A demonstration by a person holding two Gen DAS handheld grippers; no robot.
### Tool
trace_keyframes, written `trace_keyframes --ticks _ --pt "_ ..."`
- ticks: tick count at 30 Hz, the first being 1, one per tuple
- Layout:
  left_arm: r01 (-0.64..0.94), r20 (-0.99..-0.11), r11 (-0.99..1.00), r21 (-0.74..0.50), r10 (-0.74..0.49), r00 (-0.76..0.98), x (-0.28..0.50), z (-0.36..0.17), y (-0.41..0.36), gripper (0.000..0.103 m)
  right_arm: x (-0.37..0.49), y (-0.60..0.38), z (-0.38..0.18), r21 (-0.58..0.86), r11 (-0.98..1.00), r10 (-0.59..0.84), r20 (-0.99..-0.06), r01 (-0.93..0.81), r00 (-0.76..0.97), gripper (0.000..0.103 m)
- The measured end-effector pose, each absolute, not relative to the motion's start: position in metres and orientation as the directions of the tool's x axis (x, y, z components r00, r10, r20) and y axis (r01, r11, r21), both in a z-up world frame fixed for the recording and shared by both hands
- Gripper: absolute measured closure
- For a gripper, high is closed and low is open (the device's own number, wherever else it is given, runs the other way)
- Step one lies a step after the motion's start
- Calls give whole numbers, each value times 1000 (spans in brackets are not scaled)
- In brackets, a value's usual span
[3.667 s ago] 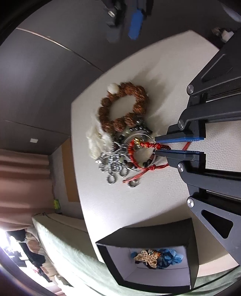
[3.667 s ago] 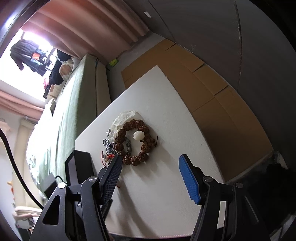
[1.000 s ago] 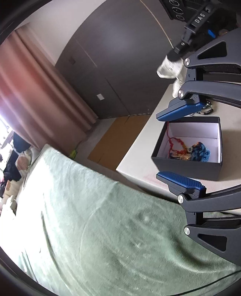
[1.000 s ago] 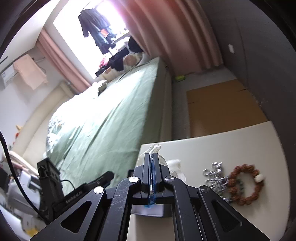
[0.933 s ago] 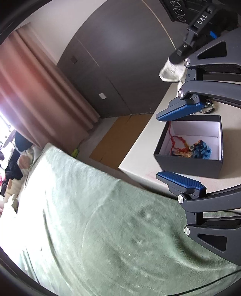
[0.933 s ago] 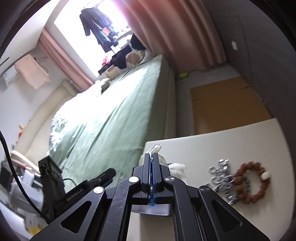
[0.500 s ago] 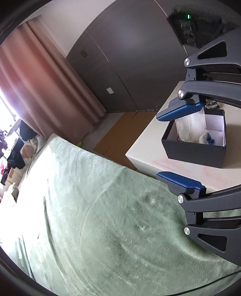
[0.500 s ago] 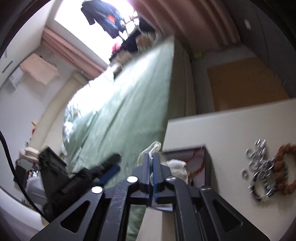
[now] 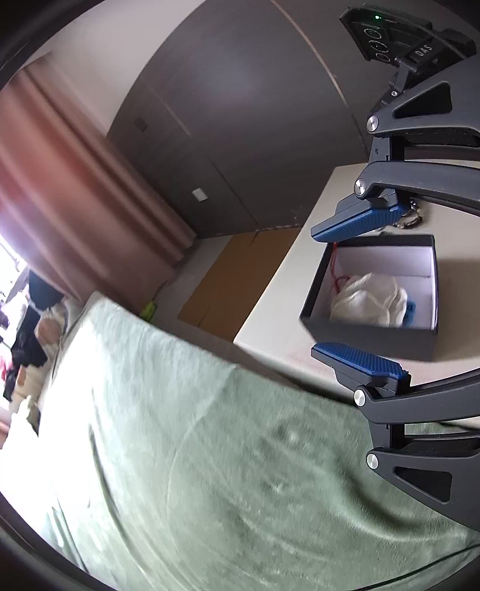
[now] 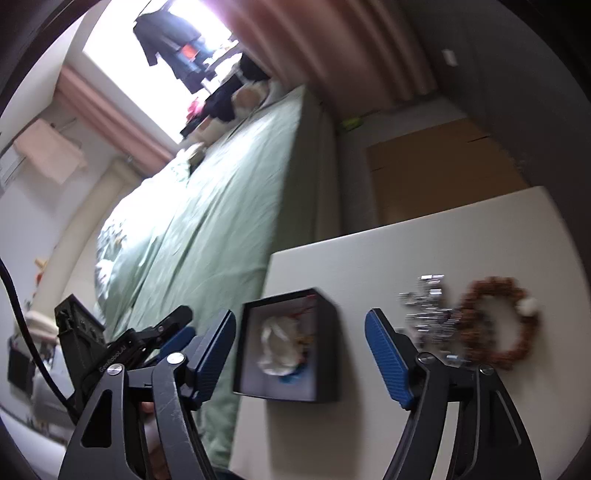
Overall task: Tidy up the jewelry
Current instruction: 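Lower the white cloth pouch into the box with the right tool and release, then move the right tool to the brown bead bracelet and grasp it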
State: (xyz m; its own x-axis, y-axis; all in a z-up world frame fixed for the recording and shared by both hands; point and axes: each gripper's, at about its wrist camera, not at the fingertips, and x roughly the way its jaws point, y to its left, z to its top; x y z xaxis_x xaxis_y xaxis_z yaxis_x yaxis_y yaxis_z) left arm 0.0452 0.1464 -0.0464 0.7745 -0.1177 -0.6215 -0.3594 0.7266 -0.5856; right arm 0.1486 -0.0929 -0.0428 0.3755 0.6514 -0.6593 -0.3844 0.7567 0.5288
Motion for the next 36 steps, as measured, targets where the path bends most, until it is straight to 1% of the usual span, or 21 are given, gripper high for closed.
trace_keyframes --ticks 5,15,19,23,27,29,31,32,36 --pt "-320 -628 766 -558 -137 766 54 -44 120 45 158 -136 -48 522 802 598 -689 -292 411 26" --pt "-225 -664 841 -491 -194 722 76 -41 56 45 171 -191 -60 478 857 511 -748 -190 423 26" --pt "-179 -711 886 -427 -206 673 96 -38 26 45 176 -207 -67 455 881 465 -788 -126 403 27" --pt "-166 -744 907 -388 -202 637 112 -37 10 46 176 -216 -67 428 895 442 -807 -128 392 27" --pt "-151 -758 919 -365 -199 621 122 -41 -6 46 177 -226 -74 415 904 421 -823 -102 381 27" --pt "-137 -767 927 -350 -200 610 124 -49 -17 48 179 -230 -80 404 909 410 -832 -99 373 27" --pt "-128 -785 936 -327 -193 589 125 -55 -23 54 180 -233 -86 397 913 402 -842 -92 360 27" --pt "-120 -791 939 -321 -196 580 125 -58 -26 59 180 -234 -88 393 915 398 -845 -89 358 27" --pt "-121 -794 944 -306 -183 580 123 -60 -31 61 184 -234 -97 376 923 381 -858 -83 345 27"
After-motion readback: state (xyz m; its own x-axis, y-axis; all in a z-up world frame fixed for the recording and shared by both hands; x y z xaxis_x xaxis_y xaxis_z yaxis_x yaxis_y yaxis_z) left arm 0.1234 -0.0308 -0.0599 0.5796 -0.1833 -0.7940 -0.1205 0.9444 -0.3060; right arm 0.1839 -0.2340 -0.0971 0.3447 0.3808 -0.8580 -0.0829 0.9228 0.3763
